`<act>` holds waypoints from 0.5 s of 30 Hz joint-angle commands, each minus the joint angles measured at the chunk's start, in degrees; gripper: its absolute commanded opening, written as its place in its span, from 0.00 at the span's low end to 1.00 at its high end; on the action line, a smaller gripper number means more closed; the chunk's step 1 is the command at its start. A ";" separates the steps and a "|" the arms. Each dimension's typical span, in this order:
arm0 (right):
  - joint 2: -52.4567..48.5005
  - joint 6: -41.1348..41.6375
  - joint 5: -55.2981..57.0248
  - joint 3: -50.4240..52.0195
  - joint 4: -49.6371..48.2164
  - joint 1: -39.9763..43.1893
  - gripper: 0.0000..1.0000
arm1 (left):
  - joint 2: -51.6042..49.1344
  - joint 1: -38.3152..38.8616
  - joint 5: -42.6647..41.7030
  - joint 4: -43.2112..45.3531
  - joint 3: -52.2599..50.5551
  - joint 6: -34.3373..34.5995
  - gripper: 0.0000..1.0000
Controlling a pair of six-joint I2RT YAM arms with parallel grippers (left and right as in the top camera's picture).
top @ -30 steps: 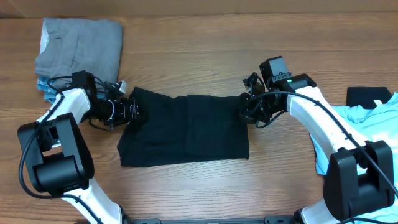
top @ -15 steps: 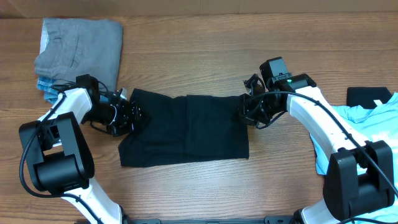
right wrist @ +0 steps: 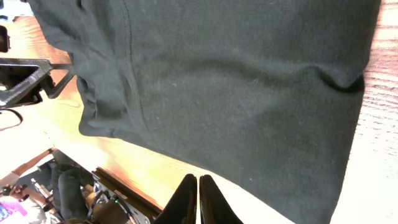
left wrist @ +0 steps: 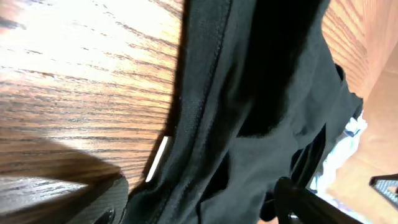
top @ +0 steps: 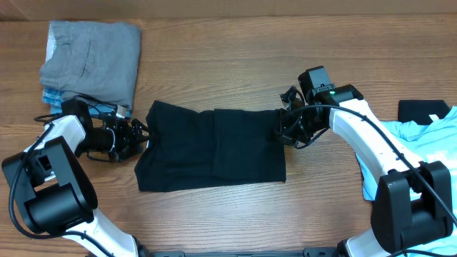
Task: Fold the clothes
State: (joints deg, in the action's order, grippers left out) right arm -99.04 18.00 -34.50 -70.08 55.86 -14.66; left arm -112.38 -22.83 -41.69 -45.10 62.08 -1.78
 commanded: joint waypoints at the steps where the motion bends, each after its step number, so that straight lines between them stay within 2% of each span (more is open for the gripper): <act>1: 1.18 0.31 -0.11 -1.05 -0.17 0.28 0.07 | -9.81 5.22 23.02 3.87 -7.72 -4.31 0.70; 3: 1.18 0.31 -0.11 -1.09 0.09 0.28 0.07 | -9.81 6.29 23.04 3.96 -7.72 -4.52 0.62; 5: 1.18 0.28 -0.11 -1.16 0.42 0.28 0.07 | -9.81 6.80 22.99 3.93 -7.72 -4.66 0.47; 6: 1.18 0.31 -0.11 -1.16 0.44 0.28 0.07 | -9.81 6.82 22.97 3.80 -7.72 -4.66 0.43; 8: 1.18 1.01 -0.13 -1.20 0.42 0.28 0.07 | -9.81 6.78 22.97 3.37 -7.72 -4.66 0.41; 10: 1.18 1.60 -0.20 -1.27 0.42 0.28 0.07 | -9.81 6.78 22.80 3.10 -7.72 -4.63 0.34; 12: 1.31 1.57 -0.28 -1.31 0.44 0.28 0.07 | -9.81 6.62 22.84 2.69 -7.43 -4.61 0.18; 15: 1.46 1.53 -0.24 -1.31 0.39 0.28 0.07 | -9.75 5.22 24.30 -0.96 -4.90 -3.19 0.04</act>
State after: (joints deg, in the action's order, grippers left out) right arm -99.04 19.27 -34.50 -70.08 56.49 -14.66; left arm -113.99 -17.37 -39.07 -43.00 60.77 -5.32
